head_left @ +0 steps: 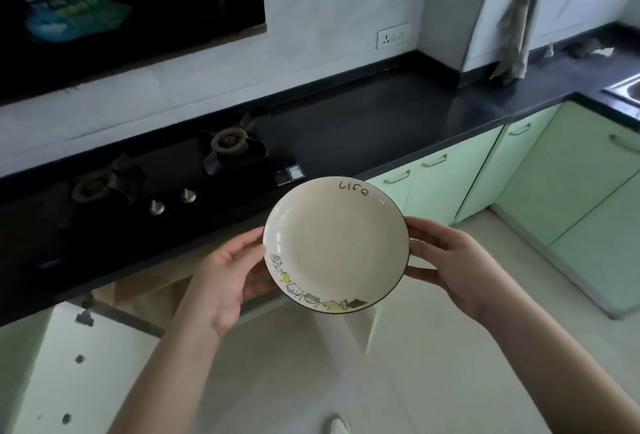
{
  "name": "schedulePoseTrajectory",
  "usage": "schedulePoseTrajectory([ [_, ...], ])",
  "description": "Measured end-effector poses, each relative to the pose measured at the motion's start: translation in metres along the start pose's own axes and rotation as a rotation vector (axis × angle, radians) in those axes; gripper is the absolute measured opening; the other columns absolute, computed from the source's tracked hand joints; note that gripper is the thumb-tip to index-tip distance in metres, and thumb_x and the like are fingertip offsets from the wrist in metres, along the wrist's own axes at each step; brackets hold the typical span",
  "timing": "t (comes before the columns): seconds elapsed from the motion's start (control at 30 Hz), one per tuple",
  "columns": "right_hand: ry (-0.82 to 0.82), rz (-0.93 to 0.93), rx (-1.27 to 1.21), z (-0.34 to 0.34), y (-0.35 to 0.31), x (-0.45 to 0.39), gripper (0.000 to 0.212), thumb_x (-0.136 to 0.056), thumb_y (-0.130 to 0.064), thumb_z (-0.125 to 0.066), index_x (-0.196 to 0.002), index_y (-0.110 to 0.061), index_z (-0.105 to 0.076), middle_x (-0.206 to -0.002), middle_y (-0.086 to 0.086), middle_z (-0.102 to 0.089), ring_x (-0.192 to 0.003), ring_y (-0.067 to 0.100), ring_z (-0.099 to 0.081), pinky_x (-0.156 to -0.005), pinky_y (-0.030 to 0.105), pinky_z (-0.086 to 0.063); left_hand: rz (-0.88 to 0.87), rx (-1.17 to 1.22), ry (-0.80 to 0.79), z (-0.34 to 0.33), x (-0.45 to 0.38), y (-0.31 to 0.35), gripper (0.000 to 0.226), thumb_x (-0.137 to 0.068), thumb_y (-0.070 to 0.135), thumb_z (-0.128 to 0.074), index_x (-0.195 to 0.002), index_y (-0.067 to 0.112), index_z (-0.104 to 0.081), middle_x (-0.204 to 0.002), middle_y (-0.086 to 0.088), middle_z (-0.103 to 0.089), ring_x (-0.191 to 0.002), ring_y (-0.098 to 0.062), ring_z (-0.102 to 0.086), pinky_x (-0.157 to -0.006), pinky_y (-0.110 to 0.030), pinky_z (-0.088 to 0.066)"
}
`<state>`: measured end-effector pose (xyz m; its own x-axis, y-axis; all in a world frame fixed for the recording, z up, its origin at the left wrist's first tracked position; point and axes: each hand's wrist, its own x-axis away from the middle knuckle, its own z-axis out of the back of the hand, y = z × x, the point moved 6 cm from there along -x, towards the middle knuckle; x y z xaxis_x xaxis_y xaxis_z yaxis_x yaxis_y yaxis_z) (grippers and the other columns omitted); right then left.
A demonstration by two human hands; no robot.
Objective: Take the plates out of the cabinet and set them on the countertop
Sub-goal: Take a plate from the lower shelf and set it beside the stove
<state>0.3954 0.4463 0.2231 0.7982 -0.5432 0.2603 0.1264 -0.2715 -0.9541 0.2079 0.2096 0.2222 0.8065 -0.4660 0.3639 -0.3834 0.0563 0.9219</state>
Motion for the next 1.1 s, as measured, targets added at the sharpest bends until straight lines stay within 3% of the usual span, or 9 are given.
schedulePoseTrajectory([
  [0.33, 0.224, 0.062, 0.012, 0.078, -0.027, -0.024, 0.036, -0.094, -0.002, -0.056, -0.102, -0.031, -0.075, -0.107, -0.003, -0.074, -0.097, 0.013, -0.070, -0.070, 0.028, -0.058, 0.014, -0.055, -0.227, -0.098, -0.075, 0.008, 0.027, -0.097, 0.008, -0.056, -0.111, 0.025, -0.072, -0.093, -0.002, -0.078, -0.075, -0.015, -0.073, -0.053, -0.027, -0.057],
  [0.43, 0.264, 0.083, -0.018, 0.112, -0.033, -0.031, 0.038, -0.094, -0.002, -0.055, -0.099, -0.033, -0.076, -0.105, -0.003, -0.075, -0.095, 0.014, -0.071, -0.070, 0.029, -0.059, 0.019, -0.074, -0.269, -0.136, -0.092, 0.007, 0.028, -0.098, 0.009, -0.055, -0.110, 0.027, -0.073, -0.096, -0.003, -0.078, -0.083, -0.018, -0.074, -0.059, -0.032, -0.059],
  [0.7, 0.276, 0.090, -0.062, 0.225, -0.045, -0.063, 0.042, -0.097, -0.002, -0.050, -0.100, -0.035, -0.076, -0.107, -0.004, -0.075, -0.097, 0.012, -0.071, -0.071, 0.030, -0.059, 0.020, -0.136, -0.303, -0.253, -0.122, -0.004, 0.031, -0.099, 0.011, -0.055, -0.104, 0.033, -0.076, -0.107, -0.002, -0.076, -0.098, -0.020, -0.073, -0.066, -0.034, -0.059],
  [0.87, 0.246, 0.052, -0.060, 0.296, -0.065, -0.089, 0.035, -0.097, -0.002, -0.051, -0.105, -0.028, -0.074, -0.110, -0.002, -0.074, -0.097, 0.013, -0.070, -0.070, 0.030, -0.059, 0.018, -0.139, -0.291, -0.322, -0.131, -0.008, 0.029, -0.098, 0.008, -0.055, -0.117, 0.025, -0.070, -0.106, -0.003, -0.077, -0.097, -0.019, -0.073, -0.066, -0.032, -0.060],
  [1.1, 0.167, 0.018, -0.036, 0.340, -0.086, -0.144, 0.035, -0.097, -0.002, -0.049, -0.108, -0.025, -0.073, -0.112, -0.002, -0.073, -0.097, 0.014, -0.069, -0.073, 0.034, -0.060, -0.019, -0.080, -0.224, -0.360, -0.144, 0.000, 0.031, -0.098, 0.006, -0.055, -0.115, 0.027, -0.069, -0.110, 0.002, -0.076, -0.096, -0.012, -0.073, -0.065, -0.026, -0.059],
])
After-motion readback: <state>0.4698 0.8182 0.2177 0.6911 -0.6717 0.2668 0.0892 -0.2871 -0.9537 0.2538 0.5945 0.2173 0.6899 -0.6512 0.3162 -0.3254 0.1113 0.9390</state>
